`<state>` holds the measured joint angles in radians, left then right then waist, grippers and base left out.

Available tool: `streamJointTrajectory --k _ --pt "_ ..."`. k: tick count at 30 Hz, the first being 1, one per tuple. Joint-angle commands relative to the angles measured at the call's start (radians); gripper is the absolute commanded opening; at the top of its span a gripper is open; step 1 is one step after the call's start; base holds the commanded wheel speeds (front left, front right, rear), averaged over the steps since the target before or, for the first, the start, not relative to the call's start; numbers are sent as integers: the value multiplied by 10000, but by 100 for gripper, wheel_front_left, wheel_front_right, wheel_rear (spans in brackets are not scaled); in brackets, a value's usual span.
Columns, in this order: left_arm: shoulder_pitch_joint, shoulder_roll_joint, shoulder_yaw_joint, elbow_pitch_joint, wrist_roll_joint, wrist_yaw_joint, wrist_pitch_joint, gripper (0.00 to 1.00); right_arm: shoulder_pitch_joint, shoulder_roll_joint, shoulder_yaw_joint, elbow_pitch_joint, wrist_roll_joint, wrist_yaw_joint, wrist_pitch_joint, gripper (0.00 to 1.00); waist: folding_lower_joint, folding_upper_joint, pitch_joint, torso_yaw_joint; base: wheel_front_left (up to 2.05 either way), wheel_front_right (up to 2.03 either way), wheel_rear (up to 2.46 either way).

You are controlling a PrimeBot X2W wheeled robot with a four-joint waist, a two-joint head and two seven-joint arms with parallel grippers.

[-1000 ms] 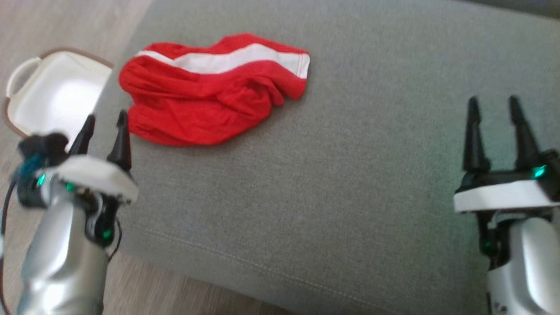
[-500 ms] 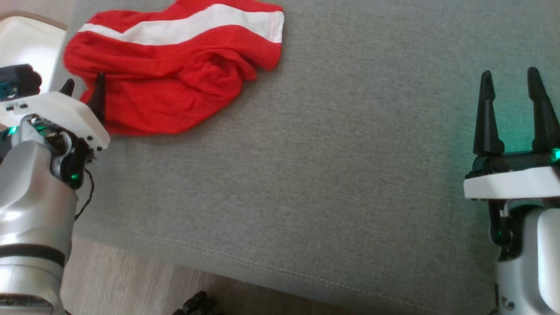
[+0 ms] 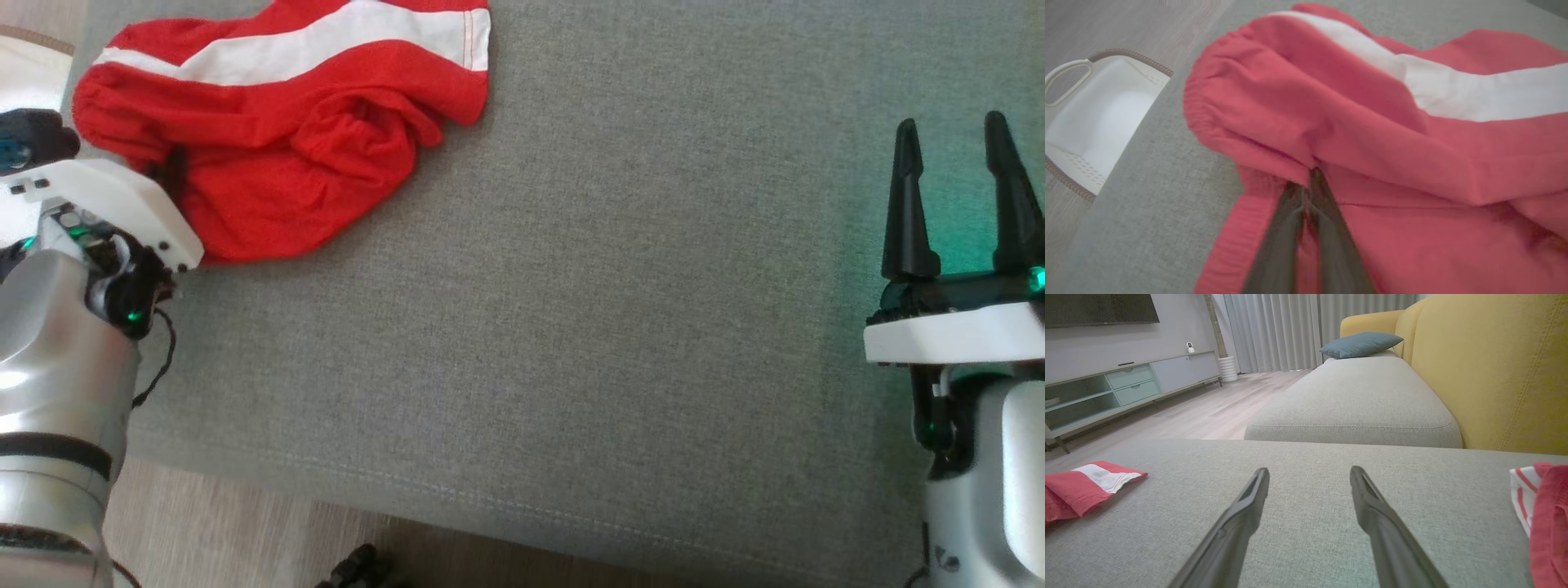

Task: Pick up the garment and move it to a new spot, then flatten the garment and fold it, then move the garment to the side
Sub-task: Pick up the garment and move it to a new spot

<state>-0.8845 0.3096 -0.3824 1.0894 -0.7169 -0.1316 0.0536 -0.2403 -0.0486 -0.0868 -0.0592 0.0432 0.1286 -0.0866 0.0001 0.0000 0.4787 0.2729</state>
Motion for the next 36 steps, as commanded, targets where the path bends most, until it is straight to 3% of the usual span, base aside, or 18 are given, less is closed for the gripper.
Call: streamJointTrajectory --k 1,10,16,25,36 --pt "-99 727 84 -303 -84 10 -212 0 -185 -16 257 -280 53 21 -86 100 -1 0 -119 -9 0 0 0" --pt "-272 1309 -814 -1077 4 10 -2431 0 -178 -16 426 469 598 21 -634 100 -1 0 -1070 -216 0 0 0" --pt "-333 1648 -1374 -2283 138 10 -3032 0 -75 -16 579 1233 1186 21 -1183 100 -1 0 -2038 -588 0 0 0" --pt "-133 1590 -1828 -4669 384 76 -2987 0 -75 -16 882 2105 2151 21 -1683 100 -1 0 -3044 -1540 0 0 0" --pt "-183 595 -2259 -7923 217 942 -1893 0 -448 -16 1265 2146 2925 21 -1749 100 -1 0 -3399 -2968 0 0 0"
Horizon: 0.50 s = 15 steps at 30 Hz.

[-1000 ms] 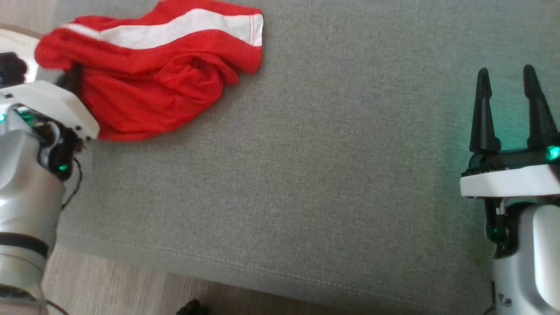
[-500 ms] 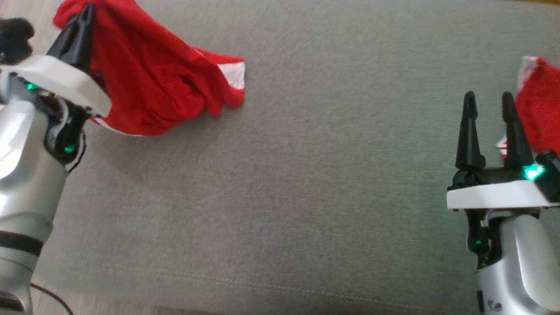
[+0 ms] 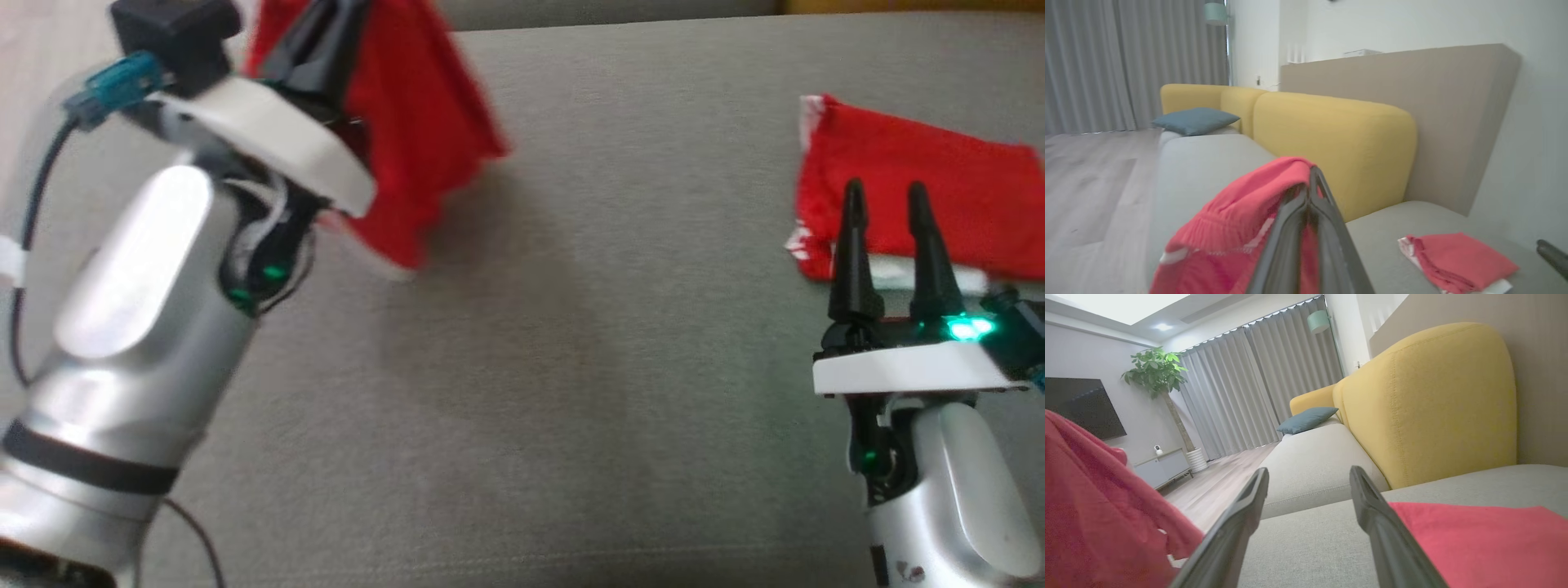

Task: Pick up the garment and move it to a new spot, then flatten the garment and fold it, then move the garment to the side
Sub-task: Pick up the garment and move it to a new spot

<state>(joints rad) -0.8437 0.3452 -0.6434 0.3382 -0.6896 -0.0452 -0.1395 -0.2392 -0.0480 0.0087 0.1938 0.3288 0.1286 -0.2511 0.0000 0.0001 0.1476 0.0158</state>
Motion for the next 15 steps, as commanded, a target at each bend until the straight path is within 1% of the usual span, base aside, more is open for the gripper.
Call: streamJointTrajectory --k 1,6,10,12,15 --pt "-638 99 333 -588 -96 159 102 0 -503 -22 353 -408 127 21 -104 100 0 -1 -88 -542 0 0 0" --pt "-1006 -623 316 -1171 -159 537 42 0 -667 -22 450 -528 348 21 -105 100 0 -1 -20 -1155 0 0 0" --pt "-1068 -997 332 -1296 -130 690 -340 0 -647 -22 348 -595 404 21 -105 100 0 -1 54 -1351 0 0 0" --pt "-830 -971 267 -1201 -106 663 -474 0 -613 -22 312 -618 406 21 -106 100 0 -1 98 -1381 0 0 0" --pt "-188 -613 84 -817 -19 581 -535 0 -547 -22 260 -662 407 21 -106 100 0 -1 194 -1332 0 0 0"
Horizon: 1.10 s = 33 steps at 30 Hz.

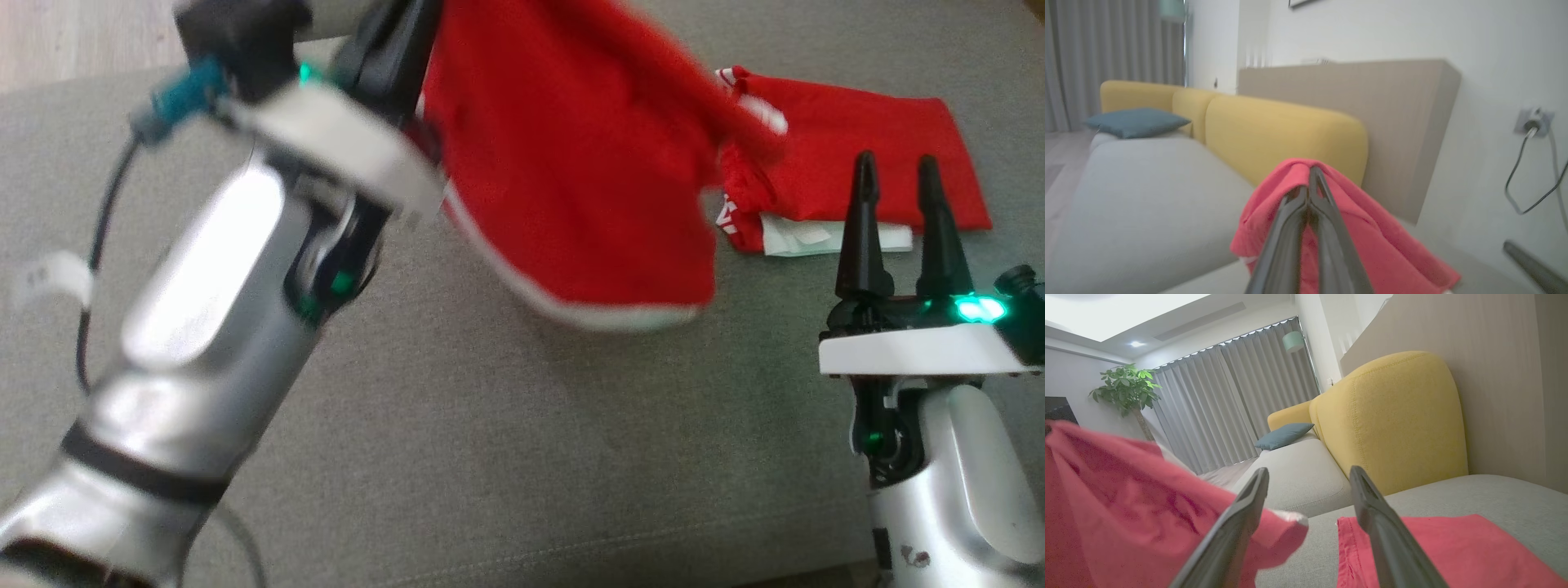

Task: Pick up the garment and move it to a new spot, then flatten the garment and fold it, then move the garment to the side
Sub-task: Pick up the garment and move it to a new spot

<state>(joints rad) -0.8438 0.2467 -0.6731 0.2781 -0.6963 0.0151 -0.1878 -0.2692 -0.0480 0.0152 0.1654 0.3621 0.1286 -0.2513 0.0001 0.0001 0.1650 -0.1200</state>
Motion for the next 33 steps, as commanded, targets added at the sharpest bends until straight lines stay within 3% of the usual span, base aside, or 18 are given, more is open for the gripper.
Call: streamJointTrajectory --k 1,7,12,24,31,32,33 --pt "44 584 299 -52 168 -58 -106 0 -234 -22 180 -388 64 21 -104 100 -1 -1 61 60 0 0 0" --pt "1554 1689 -80 1069 653 -433 -486 0 -164 -22 114 -405 -150 21 -104 100 -1 -1 228 449 0 0 0" --pt "2495 2103 -286 1657 891 -739 -662 0 -33 -22 0 -300 -436 21 -104 100 -1 -1 134 882 0 0 0" --pt "3831 2153 -1290 2154 1866 -1128 -734 0 197 -22 217 226 -762 21 -104 100 -1 -1 -396 1501 0 0 0" --pt "4447 1837 -1585 2131 2394 -982 -737 2 402 -22 296 487 -776 21 -105 100 -1 -1 -720 1552 0 0 0" --pt "4551 1810 -1757 2191 2741 -778 -738 39 421 -22 307 535 -772 21 -105 100 -1 -1 -761 1545 0 0 0" --pt "4616 1768 -1763 2204 2807 -693 -738 57 418 -22 313 553 -767 21 -105 100 -1 -1 -773 1544 0 0 0"
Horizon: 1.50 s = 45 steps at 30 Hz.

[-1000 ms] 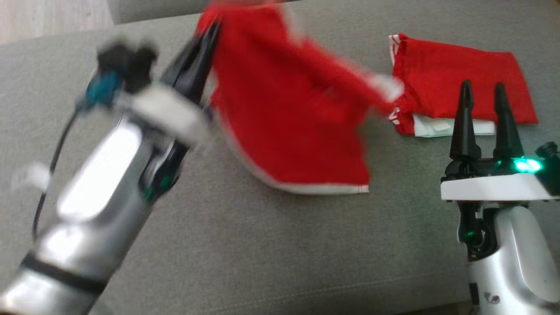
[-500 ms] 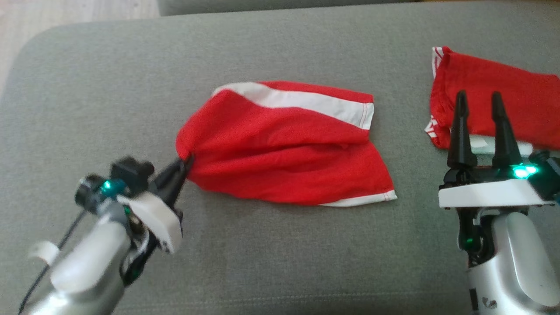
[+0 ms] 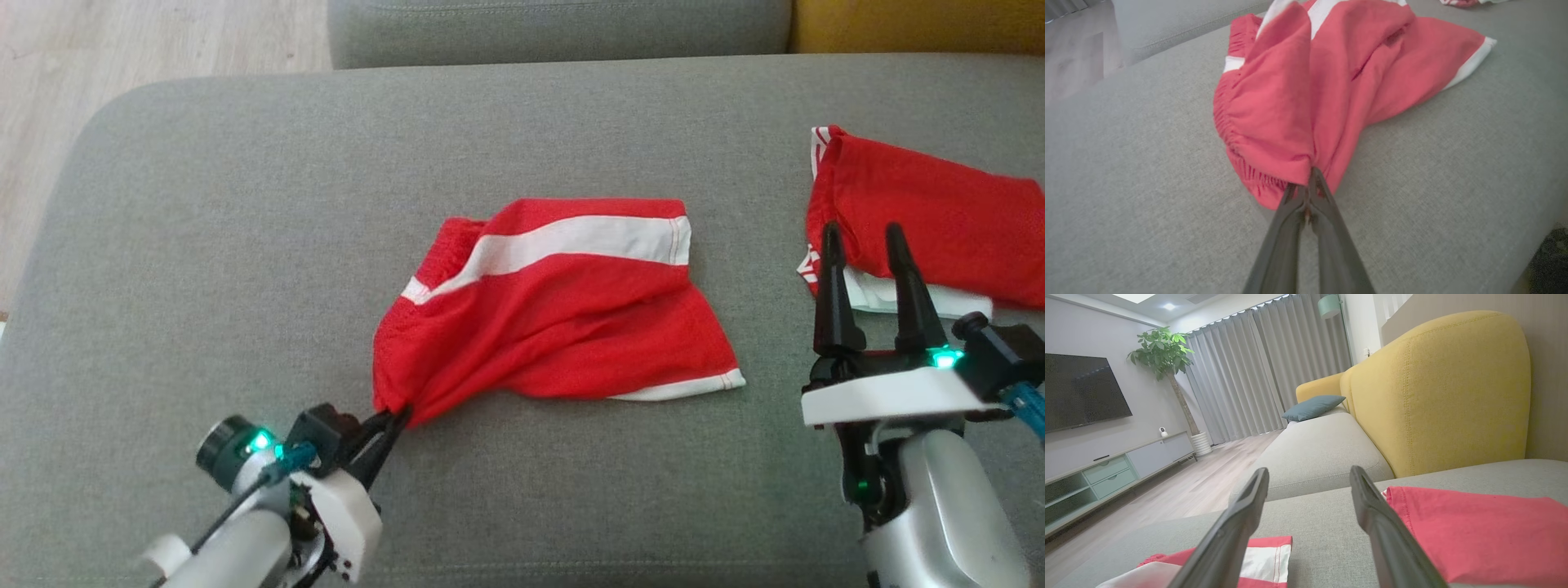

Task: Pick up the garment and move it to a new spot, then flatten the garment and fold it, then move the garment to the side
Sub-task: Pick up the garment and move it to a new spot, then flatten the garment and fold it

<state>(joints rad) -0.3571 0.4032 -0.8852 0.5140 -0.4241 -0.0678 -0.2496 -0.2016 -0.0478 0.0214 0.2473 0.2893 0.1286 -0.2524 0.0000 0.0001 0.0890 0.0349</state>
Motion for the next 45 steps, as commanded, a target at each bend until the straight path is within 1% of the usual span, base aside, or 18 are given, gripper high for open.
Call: streamJointTrajectory --k 1,2,3,4,8,14,18,22,25,28,30,33,37,40,45 --pt "-182 148 394 -128 77 207 -121 60 -260 -24 257 -253 -31 21 -93 100 0 -1 -29 -3 0 0 0" --pt "-130 102 439 -109 63 265 -121 70 -257 -24 261 -242 -22 21 -93 100 0 -1 -45 0 0 0 0" --pt "-91 65 482 -96 60 319 -121 96 -251 -24 261 -231 -13 21 -93 100 0 -1 -59 6 0 0 0" --pt "-58 34 525 -81 58 372 -121 100 -243 -24 257 -218 -5 21 -93 100 0 -1 -72 13 0 0 0" --pt "23 -15 776 -135 -2 564 -121 100 -221 -24 243 -182 10 21 -93 100 0 -1 -108 31 0 0 0" --pt "375 118 1676 -666 -255 990 -121 100 -160 -24 260 -148 64 21 -93 100 0 -1 -209 47 0 0 0" --pt "808 248 2618 -1487 -494 1417 -121 100 -88 -24 305 -145 119 21 -93 100 0 -1 -293 51 0 0 0" --pt "1295 294 3825 -2635 -631 1833 -122 100 16 -24 335 -189 191 21 -93 100 0 -1 -367 102 0 0 0" --pt "1660 131 4779 -3516 -659 2060 -122 100 103 -24 453 -240 229 21 -93 100 0 -1 -419 143 0 0 0" --pt "2001 -279 5797 -4238 -745 2170 -122 100 197 -24 635 -303 163 21 -93 100 0 -1 -473 158 0 0 0" --pt "2214 -648 6446 -4529 -823 2160 -122 100 266 -24 726 -318 182 21 -93 100 0 -1 -504 147 0 0 0" --pt "2399 -1211 7147 -4740 -792 2033 -122 100 310 -24 800 -328 203 21 -93 100 0 -1 -485 137 0 0 0" --pt "2398 -1807 7523 -4624 -506 1668 -122 100 307 -24 833 -363 152 21 -93 100 0 -1 -365 118 0 0 0" --pt "2216 -1954 7547 -4231 -301 1315 -122 100 216 -24 805 -380 51 21 -93 100 0 -1 -207 74 0 0 0" --pt "1335 -1805 7233 -3064 -184 754 8 100 40 -24 787 -438 -51 21 -93 100 0 -1 177 -40 0 0 0"
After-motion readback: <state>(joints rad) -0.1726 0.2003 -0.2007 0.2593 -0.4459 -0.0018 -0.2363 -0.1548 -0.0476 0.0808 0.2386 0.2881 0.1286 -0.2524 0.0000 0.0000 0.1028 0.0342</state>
